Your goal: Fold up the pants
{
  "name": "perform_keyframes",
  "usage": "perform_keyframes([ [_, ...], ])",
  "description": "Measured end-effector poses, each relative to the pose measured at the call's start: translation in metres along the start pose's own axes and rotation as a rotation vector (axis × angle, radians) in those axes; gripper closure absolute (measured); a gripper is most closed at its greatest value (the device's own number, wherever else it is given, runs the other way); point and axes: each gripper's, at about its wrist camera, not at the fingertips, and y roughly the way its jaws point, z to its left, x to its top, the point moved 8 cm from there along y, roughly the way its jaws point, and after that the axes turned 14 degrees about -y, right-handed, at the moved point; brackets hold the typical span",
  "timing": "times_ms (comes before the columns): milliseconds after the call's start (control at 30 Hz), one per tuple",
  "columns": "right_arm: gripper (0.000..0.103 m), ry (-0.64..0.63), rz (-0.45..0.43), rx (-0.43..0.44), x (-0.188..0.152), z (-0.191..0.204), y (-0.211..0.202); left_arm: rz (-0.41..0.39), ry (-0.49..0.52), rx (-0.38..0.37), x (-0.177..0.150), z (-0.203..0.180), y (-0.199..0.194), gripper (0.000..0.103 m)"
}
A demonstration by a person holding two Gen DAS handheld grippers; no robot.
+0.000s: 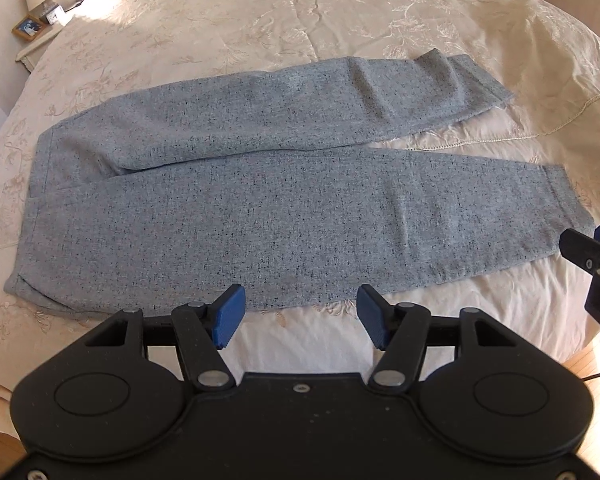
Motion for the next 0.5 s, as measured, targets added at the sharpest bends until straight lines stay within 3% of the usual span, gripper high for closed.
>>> perform_keyframes([
  [133, 0.067, 0.005, -0.006, 0.000, 0.002, 0.000, 0.000, -0.016, -0.011, 0.007, 0.003, 0.002, 0.000, 0.042],
  [333, 0.067, 0.007, -0.018, -0.014, 0.004, 0.002, 0.001, -0.098, 0.053, 0.041, 0.008, 0.000, -0.003, 0.042],
  [500, 0.067, 0.006, 0.007, 0.014, 0.002, 0.005, 0.005, -0.123, 0.057, 0.023, 0.011, 0.000, -0.006, 0.042],
])
